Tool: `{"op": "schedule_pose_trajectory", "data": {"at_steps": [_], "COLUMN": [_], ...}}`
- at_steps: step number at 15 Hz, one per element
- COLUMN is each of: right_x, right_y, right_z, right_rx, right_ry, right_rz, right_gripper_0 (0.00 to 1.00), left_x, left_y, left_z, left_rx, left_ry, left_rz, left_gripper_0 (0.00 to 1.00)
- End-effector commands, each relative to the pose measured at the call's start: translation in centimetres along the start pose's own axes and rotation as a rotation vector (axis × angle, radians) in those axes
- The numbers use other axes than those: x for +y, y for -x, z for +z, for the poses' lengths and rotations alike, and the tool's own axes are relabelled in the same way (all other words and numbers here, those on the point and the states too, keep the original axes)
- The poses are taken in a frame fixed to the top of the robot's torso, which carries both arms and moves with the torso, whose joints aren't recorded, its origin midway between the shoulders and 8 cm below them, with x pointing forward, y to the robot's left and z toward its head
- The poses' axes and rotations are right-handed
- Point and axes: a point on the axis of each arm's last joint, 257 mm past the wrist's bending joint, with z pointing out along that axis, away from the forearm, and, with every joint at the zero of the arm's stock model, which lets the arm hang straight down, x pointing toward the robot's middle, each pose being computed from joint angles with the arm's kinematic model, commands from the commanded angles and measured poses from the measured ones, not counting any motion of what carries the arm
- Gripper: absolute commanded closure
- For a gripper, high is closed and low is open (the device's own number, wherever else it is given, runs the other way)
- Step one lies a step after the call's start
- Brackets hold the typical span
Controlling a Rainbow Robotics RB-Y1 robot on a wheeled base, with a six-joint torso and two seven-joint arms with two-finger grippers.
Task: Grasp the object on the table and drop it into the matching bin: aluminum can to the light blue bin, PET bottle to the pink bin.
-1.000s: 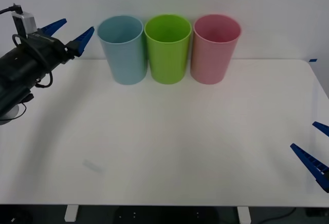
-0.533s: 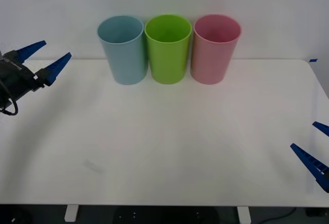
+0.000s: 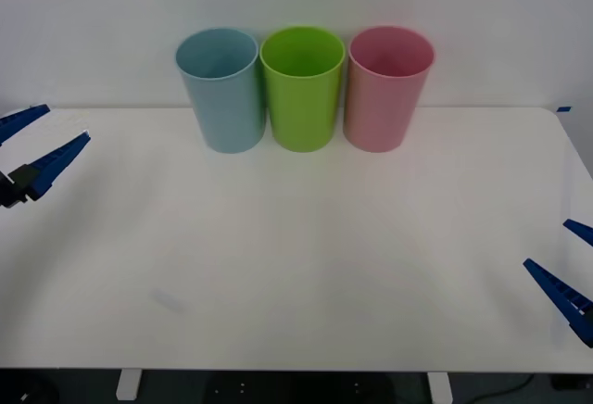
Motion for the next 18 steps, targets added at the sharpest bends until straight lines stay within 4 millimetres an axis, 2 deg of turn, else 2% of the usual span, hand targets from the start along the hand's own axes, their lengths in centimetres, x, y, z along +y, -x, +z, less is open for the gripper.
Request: {"op": "schedule_pose_trajectory", "data": {"at_steps": [1,10,14,18], "right_x": [0.0,0.0,0.0,0.0], "right_y": [0.0,0.0,0.0,0.0], "right_z": [0.0,0.0,0.0,0.0], "right_rx": [0.000,0.000,0.000,0.000], "right_ry": [0.000,0.000,0.000,0.000], "right_rz": [0.000,0.000,0.000,0.000], "right_gripper_0": [0.00,0.00,0.00,0.00], "left_x": [-0.3,0.8,0.4,-0.4], "left_y": [-0.4,-3.4,-4.9,-6.3], "left_z": [-2.5,-10.1,-11.4,-11.4], "left_rx": [0.029,0.161,0.193,0.215], "left_ry": [-0.010,0.065,0.080,0.064], "left_rz": [-0.001,0.016,-0.012,-0.037], "left_gripper_0": [0.00,0.00,0.00,0.00]}}
